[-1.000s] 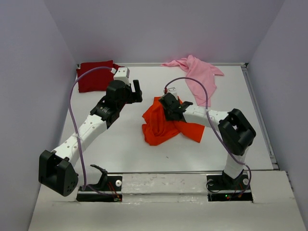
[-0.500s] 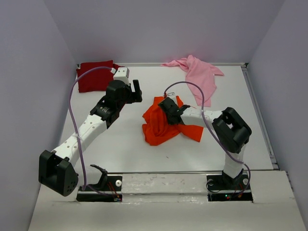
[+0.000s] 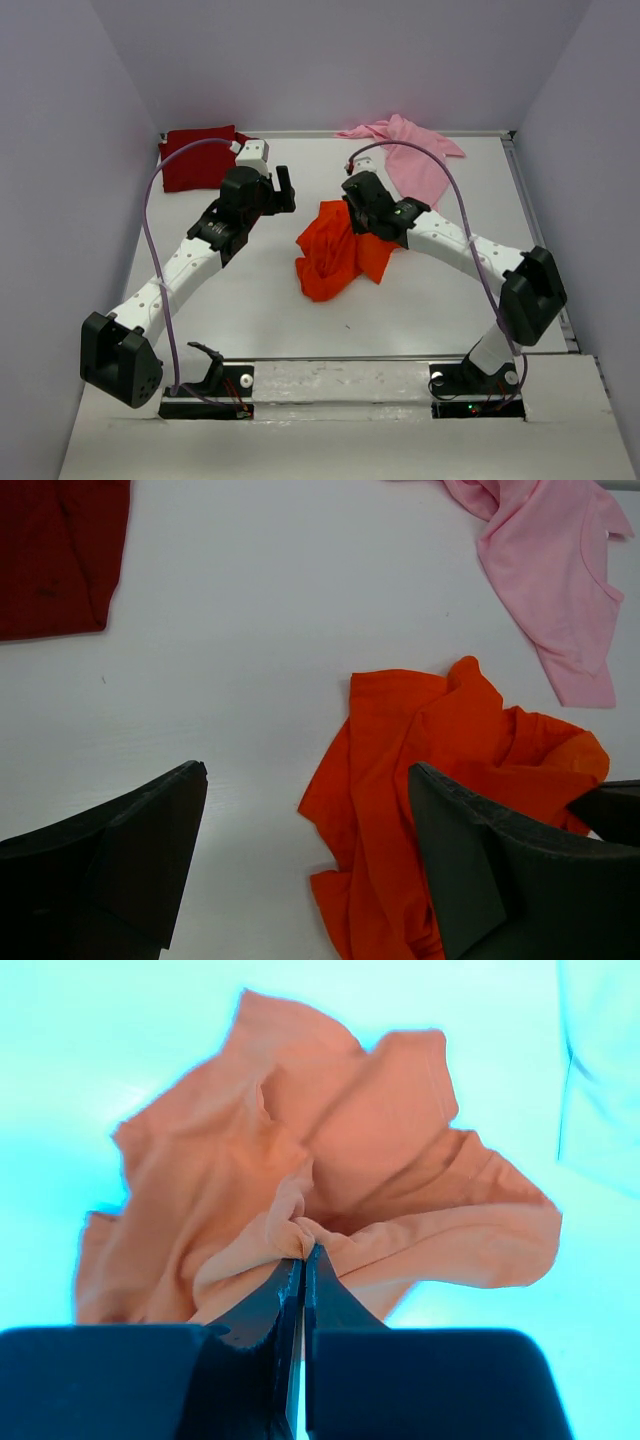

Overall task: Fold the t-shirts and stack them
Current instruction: Move the tshirt to the center of the board, then flatten the tshirt out

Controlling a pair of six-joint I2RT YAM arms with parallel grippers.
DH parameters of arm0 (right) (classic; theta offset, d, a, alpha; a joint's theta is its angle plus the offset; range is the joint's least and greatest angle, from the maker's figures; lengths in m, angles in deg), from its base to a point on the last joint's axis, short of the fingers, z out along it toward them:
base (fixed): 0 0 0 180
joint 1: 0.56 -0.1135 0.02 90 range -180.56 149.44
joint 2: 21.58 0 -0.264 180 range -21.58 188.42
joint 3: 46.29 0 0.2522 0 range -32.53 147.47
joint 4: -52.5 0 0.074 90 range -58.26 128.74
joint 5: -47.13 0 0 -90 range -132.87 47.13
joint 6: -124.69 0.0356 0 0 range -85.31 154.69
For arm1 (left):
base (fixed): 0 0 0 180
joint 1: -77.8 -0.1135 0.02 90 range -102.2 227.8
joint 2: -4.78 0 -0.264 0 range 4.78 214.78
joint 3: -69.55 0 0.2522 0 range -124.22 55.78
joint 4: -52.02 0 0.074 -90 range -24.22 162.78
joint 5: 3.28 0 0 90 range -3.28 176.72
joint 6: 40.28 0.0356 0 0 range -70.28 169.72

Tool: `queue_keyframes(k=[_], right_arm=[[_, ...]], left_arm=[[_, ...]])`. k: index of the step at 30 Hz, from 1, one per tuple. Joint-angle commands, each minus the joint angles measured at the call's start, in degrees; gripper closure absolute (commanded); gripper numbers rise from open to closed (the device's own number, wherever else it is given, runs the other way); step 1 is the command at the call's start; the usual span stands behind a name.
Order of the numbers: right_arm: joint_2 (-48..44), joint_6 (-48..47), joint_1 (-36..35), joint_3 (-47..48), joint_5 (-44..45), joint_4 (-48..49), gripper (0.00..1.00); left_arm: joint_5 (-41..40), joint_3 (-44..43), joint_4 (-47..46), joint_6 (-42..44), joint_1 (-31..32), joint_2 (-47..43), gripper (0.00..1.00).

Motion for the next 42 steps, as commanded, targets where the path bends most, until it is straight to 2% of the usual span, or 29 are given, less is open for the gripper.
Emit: queue_keyframes(k=[1,8,11,17,22,29,30,31,34,37,42], right_arm=[[-6.48,-1.59,-0.2,6.48,-5.21,-3.91,1.0],[-5.37,-0.19,-0.2,9.66,-13.65,-3.92,1.0],[-2.99,-0.18,-0.2,9.83,-14.1,-2.42,1.0],[10.89,-0.27,-0.2,16.33,-16.65,-1.02,1.0],[24.49,-0.01,-0.2,26.59,-20.69,-1.36,1.0],[34.1,0.78,-0.2,33.38,-23.24,-1.8,1.0],[34.28,0.43,-0.2,33.3,-23.16,-1.89,0.96],[33.15,-0.27,-0.2,32.61,-22.55,-2.07,0.81],[29.47,-1.5,-0.2,30.41,-20.18,-1.98,0.59],[21.91,-4.31,-0.2,26.46,-17.97,-3.2,0.52],[9.87,-6.16,-0.2,17.32,-15.08,-5.84,0.51]], left_arm=[[-0.03,-0.49,-1.65,0.33,-0.48,-1.37,0.09],[-0.21,-0.41,-1.65,0.33,-0.48,-1.81,0.09],[-0.47,-0.32,-1.65,0.42,-0.48,-1.99,0.09],[-1.26,-0.32,-1.65,0.59,-0.57,-2.25,0.09],[-3.19,-0.23,-1.65,0.85,-0.57,-3.39,0.09],[-4.08,-0.05,-1.65,1.12,-0.48,-3.75,0.09],[-3.99,-0.14,-1.74,1.12,-0.48,-3.75,0.09],[-3.81,-0.14,-1.74,1.12,-0.57,-3.75,0.09],[-3.64,-0.14,-1.65,1.03,-0.48,-3.66,0.09],[-3.46,-0.14,-1.65,1.12,-0.48,-3.66,0.09],[-2.93,-0.23,-1.65,1.03,-0.48,-3.75,0.09]])
